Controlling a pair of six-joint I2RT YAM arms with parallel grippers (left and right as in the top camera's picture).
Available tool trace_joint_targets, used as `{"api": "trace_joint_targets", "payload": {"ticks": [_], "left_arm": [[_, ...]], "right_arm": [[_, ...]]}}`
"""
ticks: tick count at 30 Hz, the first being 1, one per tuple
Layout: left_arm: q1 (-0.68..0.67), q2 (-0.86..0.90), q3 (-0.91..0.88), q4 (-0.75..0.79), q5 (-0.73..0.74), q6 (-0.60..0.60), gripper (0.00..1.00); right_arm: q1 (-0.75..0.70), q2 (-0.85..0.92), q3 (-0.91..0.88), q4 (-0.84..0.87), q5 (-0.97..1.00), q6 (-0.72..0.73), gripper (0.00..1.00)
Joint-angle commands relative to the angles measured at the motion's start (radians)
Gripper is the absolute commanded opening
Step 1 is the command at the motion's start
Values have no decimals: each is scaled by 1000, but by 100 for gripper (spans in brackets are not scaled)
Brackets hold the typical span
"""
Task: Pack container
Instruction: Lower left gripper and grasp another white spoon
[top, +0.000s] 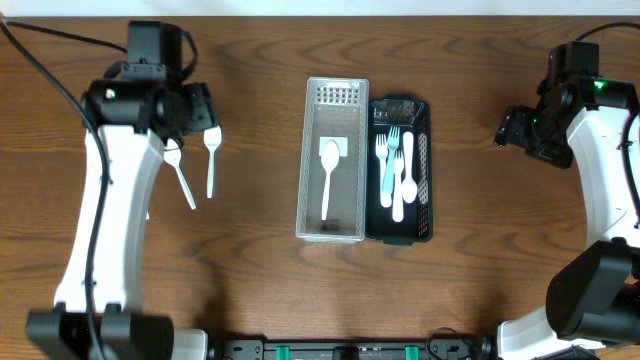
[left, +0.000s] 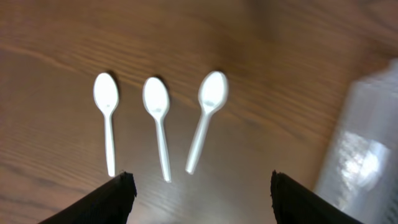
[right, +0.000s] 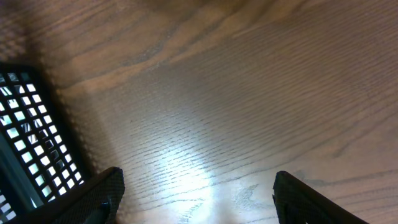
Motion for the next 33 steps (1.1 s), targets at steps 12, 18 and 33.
{"api": "trace_joint_targets", "payload": {"ticks": [12,18,33], "left_arm": [[52,417,-26,87,108,160,79],[55,519,-26,88,124,187,81],[55,581,-27,102,171,251,71]], "right_arm": [[-3,1,1,0,-3,-13,80],[-3,1,1,0,-3,-19,80],[-3,1,1,-2,-3,-24,80]]}}
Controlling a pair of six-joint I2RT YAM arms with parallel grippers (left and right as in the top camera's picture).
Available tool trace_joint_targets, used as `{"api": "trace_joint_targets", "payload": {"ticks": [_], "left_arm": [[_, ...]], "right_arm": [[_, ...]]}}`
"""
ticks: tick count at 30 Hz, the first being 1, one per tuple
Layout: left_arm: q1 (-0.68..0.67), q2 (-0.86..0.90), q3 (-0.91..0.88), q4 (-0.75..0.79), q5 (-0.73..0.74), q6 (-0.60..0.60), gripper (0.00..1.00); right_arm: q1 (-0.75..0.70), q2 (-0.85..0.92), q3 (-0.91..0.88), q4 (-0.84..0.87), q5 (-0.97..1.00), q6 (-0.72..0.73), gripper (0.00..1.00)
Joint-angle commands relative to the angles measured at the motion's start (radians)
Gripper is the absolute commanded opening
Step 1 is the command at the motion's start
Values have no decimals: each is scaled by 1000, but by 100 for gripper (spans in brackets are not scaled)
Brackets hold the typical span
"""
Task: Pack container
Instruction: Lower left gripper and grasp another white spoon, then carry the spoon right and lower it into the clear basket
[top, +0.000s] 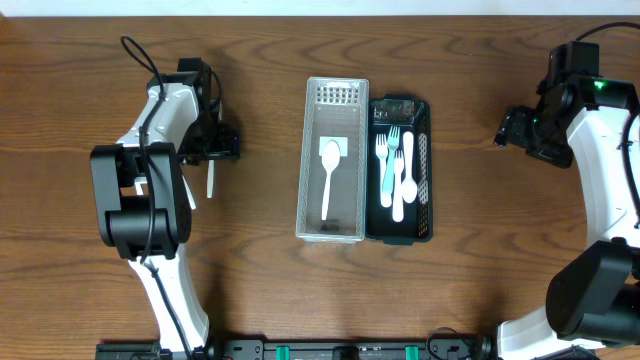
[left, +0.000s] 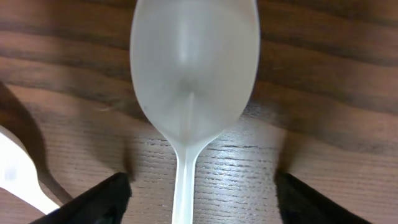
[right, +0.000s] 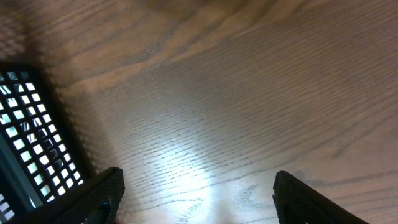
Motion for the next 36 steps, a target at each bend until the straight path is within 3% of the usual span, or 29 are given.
{"api": "trace_joint_targets", "payload": {"ticks": [1,5,11,16,20,24,28,36], "left_arm": [[4,13,-4,0,14,18,64],[4,13,-6,4,14,18,63],[4,13,-25,11,14,18,42],[4,13,-28,11,14,18,38],[4,13,-28,11,14,18,19],[4,13,-28,11,14,18,19],[4,13,-28,11,14,17,9],[0,4,-14,-34,14,13,7]], "right_arm": [[-3,1,1,-2,-3,-16,80],[-3,1,1,-3,-3,-16,80],[-3,1,1,-3,-3,-16,80],[-3,1,1,-3,-4,-16,80],[-3,1,1,-4,-3,-16,80],[-3,1,1,-4,-3,-16,80],[-3,1,1,-4,-3,-16,80],[-3,1,1,-4,-3,-16,80]]}}
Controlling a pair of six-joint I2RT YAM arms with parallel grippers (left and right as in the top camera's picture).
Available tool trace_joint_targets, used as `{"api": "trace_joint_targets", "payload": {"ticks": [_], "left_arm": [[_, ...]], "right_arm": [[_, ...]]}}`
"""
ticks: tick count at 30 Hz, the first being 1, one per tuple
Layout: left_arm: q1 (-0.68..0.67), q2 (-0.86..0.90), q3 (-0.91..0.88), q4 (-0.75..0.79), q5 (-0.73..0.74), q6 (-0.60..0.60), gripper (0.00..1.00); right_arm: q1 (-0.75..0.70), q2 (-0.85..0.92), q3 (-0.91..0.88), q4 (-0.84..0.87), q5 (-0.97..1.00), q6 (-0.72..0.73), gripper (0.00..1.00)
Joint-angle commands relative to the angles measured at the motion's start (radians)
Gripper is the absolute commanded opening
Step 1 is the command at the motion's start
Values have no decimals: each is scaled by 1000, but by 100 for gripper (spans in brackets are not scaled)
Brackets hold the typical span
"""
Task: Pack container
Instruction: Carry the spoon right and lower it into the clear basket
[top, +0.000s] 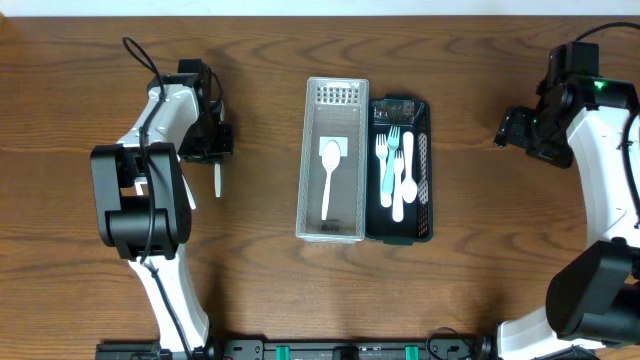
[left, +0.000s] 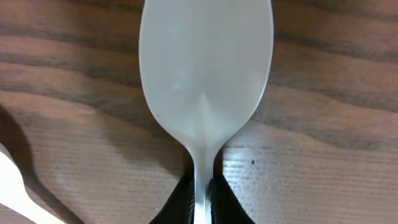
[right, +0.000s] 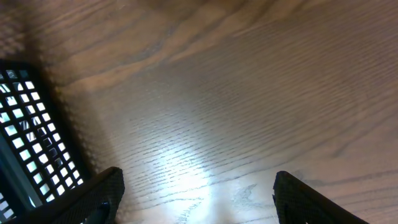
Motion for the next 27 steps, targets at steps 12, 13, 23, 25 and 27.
{"api": "trace_joint_targets", "payload": {"ticks": [12,13,23,25,27], "left_arm": [[-211,-365,54,-174,3,-92,6],[-244,-404,54,-173,3,-108,6],[-602,-495,42,-69,3,-269,6],[-639,-457,38,-39,-5,-299,6],[-656,-407,38,-22,-5,-333,6]], "right_arm": [[-3,1,1,0,-4,-13,80],[-3,1,1,0,-4,-13,80],[-3,1,1,3,-5,-13,80],[-3,1,1,2,-5,-13,80],[-3,1,1,0,-12,-13,80]]}}
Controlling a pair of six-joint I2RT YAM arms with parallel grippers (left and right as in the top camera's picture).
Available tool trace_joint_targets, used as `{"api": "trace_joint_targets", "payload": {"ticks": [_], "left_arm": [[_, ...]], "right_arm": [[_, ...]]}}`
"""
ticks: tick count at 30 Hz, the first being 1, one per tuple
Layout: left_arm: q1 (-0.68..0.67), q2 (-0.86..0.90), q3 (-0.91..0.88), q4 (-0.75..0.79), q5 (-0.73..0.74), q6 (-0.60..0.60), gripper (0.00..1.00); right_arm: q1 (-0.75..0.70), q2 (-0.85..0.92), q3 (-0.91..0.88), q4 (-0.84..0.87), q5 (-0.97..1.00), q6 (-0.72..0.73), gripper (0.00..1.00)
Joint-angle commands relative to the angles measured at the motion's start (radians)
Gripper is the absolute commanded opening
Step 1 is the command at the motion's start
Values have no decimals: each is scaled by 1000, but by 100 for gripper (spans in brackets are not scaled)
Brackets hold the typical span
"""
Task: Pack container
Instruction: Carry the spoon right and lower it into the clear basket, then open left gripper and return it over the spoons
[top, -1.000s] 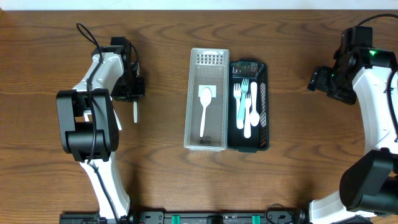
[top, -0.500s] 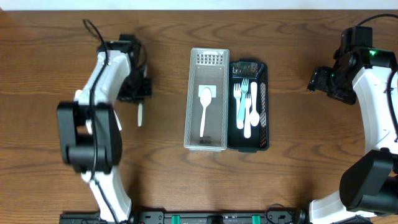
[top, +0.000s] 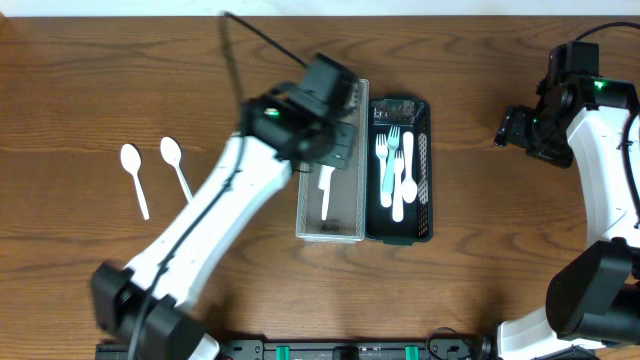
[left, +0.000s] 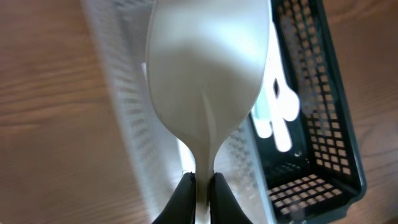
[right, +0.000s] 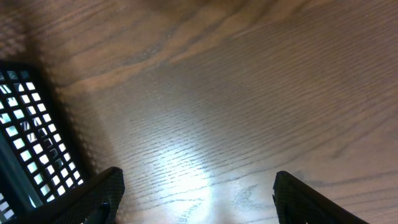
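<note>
My left gripper (top: 338, 140) is shut on the handle of a white plastic spoon (left: 208, 68), and its jaws pinch the stem just below the bowl. It holds the spoon over the clear plastic container (top: 305, 200) in the middle of the table. Another white spoon (top: 326, 195) lies inside that container, its bowl hidden under my gripper. The container's ribbed wall (left: 124, 112) passes beneath the held spoon. Two more white spoons (top: 131, 165) (top: 175, 160) lie on the table at the left. My right gripper (right: 196, 186) is open over bare wood.
A black mesh basket (top: 425, 150) stands against the clear container's right side and holds white and teal forks (top: 386, 160) and a spoon. The same basket (left: 317, 124) shows in the left wrist view. My right arm (top: 600, 130) stays at the far right edge.
My left gripper was shut on the spoon where it lay on the table at the left. It now holds that spoon over the clear container. The right arm has not moved.
First my left gripper hung open above three spoons at the left. Then it was down, open around the rightmost spoon, then shut on its stem. Now that spoon is over the clear container and two spoons lie at the left.
</note>
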Motion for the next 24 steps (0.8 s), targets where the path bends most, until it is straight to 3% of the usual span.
{"api": "trace_joint_targets", "payload": {"ticks": [1,8,14,16,19,22,24], "left_arm": [[-23,93,-18,13,-12,-95,6],[-19,280,-18,24,-12,-92,6],[-19,319,-17,27,-28,-67,17],[-19,301,-14,27,-62,-28,38],[-19,241,-14,20,-134,19,47],[-12,143,-14,-6,-221,43,69],[10,66,-14,-39,-269,42,70]], "right_arm": [[-3,1,1,-3,-15,-13,80],[-3,1,1,-3,-18,-13,80],[-3,1,1,-3,-18,-13,80],[-3,1,1,-4,-18,-13,80],[-3,1,1,-4,-18,-13,80],[-3,1,1,-4,-18,-13,80],[-3,1,1,-4,-18,-13,80]]}}
